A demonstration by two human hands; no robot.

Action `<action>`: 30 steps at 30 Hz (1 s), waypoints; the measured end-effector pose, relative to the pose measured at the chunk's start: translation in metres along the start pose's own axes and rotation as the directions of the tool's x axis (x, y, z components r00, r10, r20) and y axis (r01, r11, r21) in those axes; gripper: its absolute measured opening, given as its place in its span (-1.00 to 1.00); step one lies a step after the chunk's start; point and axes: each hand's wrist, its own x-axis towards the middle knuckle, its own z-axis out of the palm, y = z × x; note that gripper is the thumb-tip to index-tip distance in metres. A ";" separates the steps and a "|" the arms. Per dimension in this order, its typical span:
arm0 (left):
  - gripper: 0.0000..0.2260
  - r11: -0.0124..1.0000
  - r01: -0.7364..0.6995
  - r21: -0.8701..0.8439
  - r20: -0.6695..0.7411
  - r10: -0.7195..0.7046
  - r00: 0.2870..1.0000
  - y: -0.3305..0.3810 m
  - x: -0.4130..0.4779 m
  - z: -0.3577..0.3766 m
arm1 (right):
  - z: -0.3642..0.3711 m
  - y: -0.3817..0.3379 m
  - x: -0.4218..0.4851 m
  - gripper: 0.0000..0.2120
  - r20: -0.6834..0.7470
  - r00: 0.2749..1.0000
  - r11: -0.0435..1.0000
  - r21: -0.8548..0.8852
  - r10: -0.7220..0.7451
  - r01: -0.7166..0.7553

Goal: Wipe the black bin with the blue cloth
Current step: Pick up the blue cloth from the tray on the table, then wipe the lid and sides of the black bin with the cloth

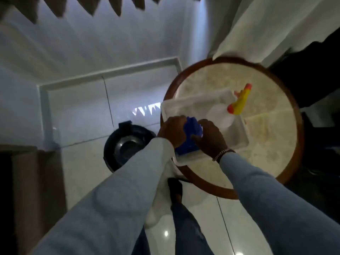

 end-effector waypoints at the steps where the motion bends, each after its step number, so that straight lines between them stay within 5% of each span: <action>1: -0.73 1.000 0.009 0.019 0.064 -0.010 0.998 -0.004 0.012 0.012 | 0.009 0.006 0.007 -0.54 -0.010 1.000 0.999 0.036 0.021 -0.021; 5: -0.54 0.975 0.008 0.220 0.153 -0.043 0.987 -0.013 0.044 0.043 | 0.034 0.010 0.020 -0.60 -0.066 0.995 0.984 0.164 0.080 -0.068; 8: -0.71 0.956 0.025 0.294 0.120 -0.063 0.991 -0.012 0.054 0.047 | 0.045 0.012 0.024 -0.56 -0.102 0.989 0.979 0.182 0.106 -0.086; 10: -0.93 0.979 0.047 0.198 0.149 -0.077 0.986 -0.010 0.056 0.040 | 0.048 0.017 0.023 -0.60 -0.097 0.987 0.976 0.190 0.127 -0.107; 13: -0.83 0.998 0.058 -0.016 0.145 -0.055 0.988 -0.013 0.047 0.027 | 0.038 0.013 0.007 -0.67 -0.223 0.972 0.965 0.262 0.070 -0.009; 15: -0.95 0.987 0.041 -0.158 0.091 -0.027 0.996 -0.018 0.028 0.008 | 0.028 0.003 -0.005 -0.64 -0.278 0.961 0.952 0.297 0.007 0.079; 22: -0.82 0.837 0.066 -0.543 0.046 -0.049 0.998 -0.093 -0.035 -0.038 | 0.036 -0.071 -0.012 -0.55 -0.044 0.973 0.887 0.403 -0.227 0.225; 27: -0.66 0.887 0.080 -0.456 -0.229 -0.204 0.952 -0.210 -0.041 -0.015 | 0.129 -0.106 0.019 -0.67 -0.111 0.936 0.876 0.331 -0.333 0.351; 30: -0.23 0.922 0.260 -0.287 -0.137 -0.308 0.942 -0.288 -0.042 0.010 | 0.181 -0.113 0.053 -0.70 -0.193 0.927 0.901 0.238 -0.322 0.363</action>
